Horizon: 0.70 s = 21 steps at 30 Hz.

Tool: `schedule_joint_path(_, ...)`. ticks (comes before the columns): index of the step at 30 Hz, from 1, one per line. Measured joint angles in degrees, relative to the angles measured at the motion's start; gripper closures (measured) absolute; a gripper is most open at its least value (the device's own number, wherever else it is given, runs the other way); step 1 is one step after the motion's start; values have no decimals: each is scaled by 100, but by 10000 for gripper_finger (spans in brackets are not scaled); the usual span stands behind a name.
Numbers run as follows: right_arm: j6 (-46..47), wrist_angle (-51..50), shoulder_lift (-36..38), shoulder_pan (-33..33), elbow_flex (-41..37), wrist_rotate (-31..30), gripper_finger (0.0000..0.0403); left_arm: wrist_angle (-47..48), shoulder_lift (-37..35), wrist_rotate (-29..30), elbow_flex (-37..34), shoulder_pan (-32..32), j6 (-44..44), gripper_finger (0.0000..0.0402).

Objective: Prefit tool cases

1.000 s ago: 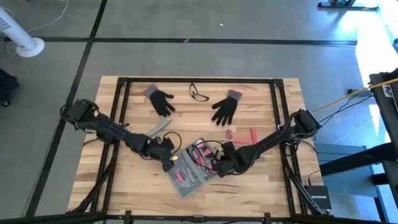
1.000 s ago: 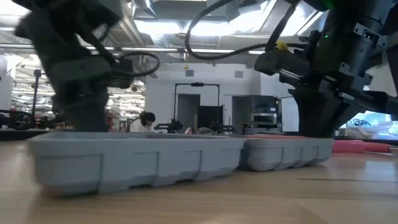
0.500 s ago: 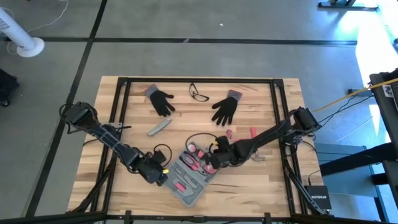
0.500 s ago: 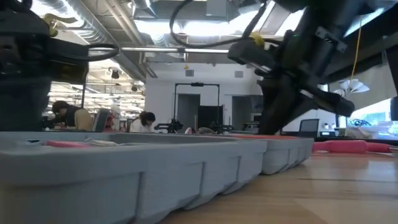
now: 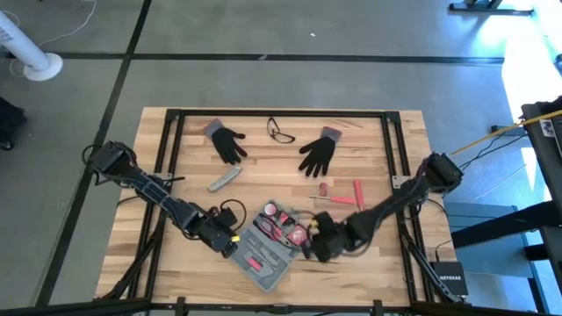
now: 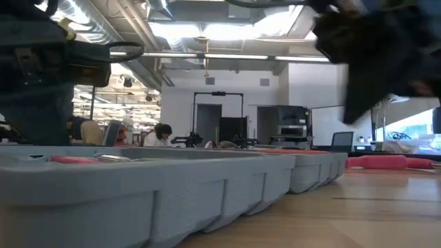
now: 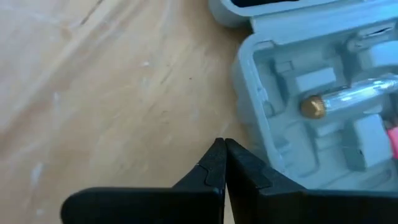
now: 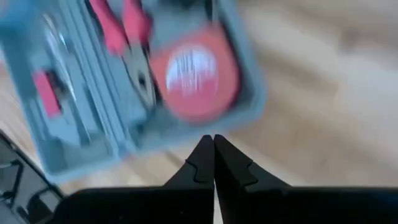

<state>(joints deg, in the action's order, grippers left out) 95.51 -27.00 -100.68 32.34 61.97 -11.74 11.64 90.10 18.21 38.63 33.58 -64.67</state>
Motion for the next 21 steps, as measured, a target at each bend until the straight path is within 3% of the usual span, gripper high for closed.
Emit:
schedule_joint_path(5,600,804,-522,269,0,90,403,38,25,25,0,-120,411,401)
schedule_joint_path(10,689,853,-806,89,-2,72,403,50,131,38,10,-228,507,401)
schedule_joint_path(21,-828,880,-867,-1285,39,454,403,-355,440,498,-4,185,-1200,402)
